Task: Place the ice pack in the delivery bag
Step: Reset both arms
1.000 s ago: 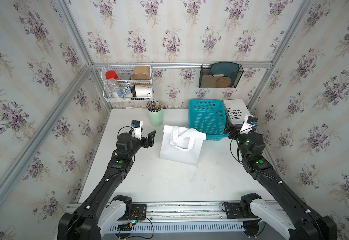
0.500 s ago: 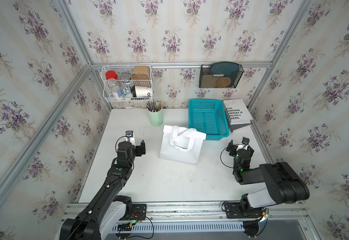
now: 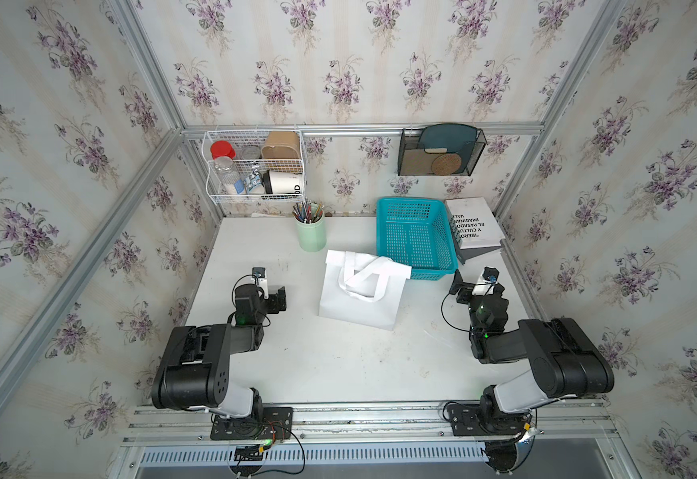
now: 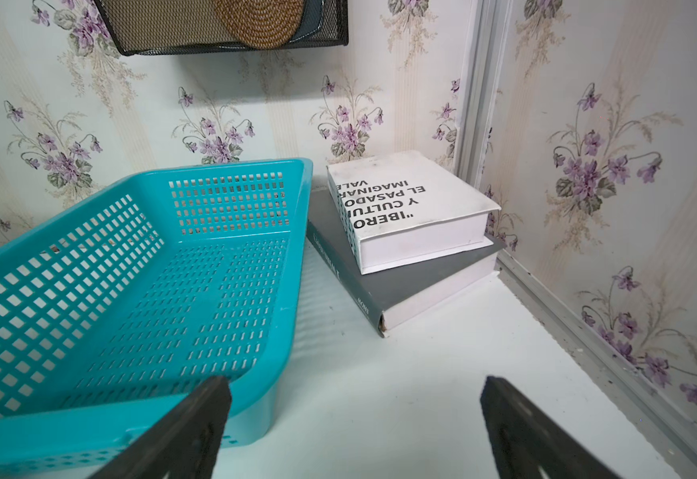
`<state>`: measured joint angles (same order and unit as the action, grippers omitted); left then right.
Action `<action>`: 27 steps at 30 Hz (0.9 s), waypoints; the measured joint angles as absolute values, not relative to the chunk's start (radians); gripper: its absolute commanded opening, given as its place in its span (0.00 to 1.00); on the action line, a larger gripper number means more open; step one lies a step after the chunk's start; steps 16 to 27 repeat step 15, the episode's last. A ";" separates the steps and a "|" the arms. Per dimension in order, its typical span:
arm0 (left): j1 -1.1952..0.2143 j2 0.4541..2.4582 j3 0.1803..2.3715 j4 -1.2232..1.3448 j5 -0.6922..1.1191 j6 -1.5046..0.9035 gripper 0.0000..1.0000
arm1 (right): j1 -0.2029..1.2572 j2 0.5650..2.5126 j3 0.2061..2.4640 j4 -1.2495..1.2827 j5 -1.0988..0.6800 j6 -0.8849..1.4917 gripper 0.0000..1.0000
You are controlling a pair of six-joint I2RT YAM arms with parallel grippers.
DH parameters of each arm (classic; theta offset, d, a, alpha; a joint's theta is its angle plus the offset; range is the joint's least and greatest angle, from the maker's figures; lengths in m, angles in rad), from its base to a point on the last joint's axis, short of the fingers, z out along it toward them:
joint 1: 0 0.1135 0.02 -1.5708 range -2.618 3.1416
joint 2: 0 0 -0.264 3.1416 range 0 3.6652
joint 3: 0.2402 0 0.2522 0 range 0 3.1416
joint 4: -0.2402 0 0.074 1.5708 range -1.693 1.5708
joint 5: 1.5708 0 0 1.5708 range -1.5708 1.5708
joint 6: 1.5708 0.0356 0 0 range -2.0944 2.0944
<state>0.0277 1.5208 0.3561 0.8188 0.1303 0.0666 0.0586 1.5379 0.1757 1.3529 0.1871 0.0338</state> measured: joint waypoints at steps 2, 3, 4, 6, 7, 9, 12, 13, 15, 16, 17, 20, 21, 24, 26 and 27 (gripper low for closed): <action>0.026 1.518 0.352 0.841 0.133 0.068 0.98 | 0.059 1.538 0.124 1.400 0.199 0.036 1.00; 0.026 1.510 0.359 0.827 0.135 0.068 0.99 | 0.059 1.538 0.086 1.438 0.210 0.044 1.00; 0.026 1.510 0.374 0.825 0.134 0.068 0.99 | 0.057 1.543 0.051 1.478 0.220 0.052 1.00; 0.026 1.526 0.391 0.856 0.131 0.068 0.99 | 0.055 1.573 0.013 1.528 0.224 0.052 1.00; 0.026 1.528 0.375 0.885 0.130 0.068 0.99 | 0.054 1.582 0.007 1.535 0.223 0.052 1.00; 0.027 1.534 0.354 0.889 0.127 0.065 1.00 | 0.054 1.580 0.003 1.559 0.223 0.052 1.00; 0.027 1.537 0.385 0.875 0.127 0.065 1.00 | 0.054 1.586 0.002 1.596 0.220 0.052 1.00; 0.027 1.536 0.390 0.882 0.127 0.065 1.00 | 0.054 1.586 0.002 1.596 0.220 0.052 1.00; 0.026 1.537 0.390 0.883 0.126 0.065 1.00 | 0.054 1.586 0.002 1.598 0.220 0.052 1.00; 0.026 1.537 0.390 0.883 0.126 0.065 1.00 | 0.054 1.586 0.002 1.598 0.220 0.052 1.00; 0.026 1.537 0.390 0.883 0.126 0.065 1.00 | 0.054 1.586 0.002 1.598 0.220 0.052 1.00; 0.026 1.537 0.390 0.883 0.126 0.065 1.00 | 0.054 1.586 0.002 1.598 0.220 0.052 1.00; 0.026 1.537 0.390 0.883 0.126 0.065 1.00 | 0.054 1.586 0.002 1.598 0.220 0.052 1.00; 0.026 1.537 0.390 0.883 0.126 0.065 1.00 | 0.054 1.586 0.002 1.598 0.220 0.052 1.00; 0.026 1.537 0.390 0.883 0.126 0.065 1.00 | 0.054 1.586 0.002 1.598 0.220 0.052 1.00; 0.026 1.537 0.390 0.883 0.126 0.065 1.00 | 0.054 1.586 0.002 1.598 0.220 0.052 1.00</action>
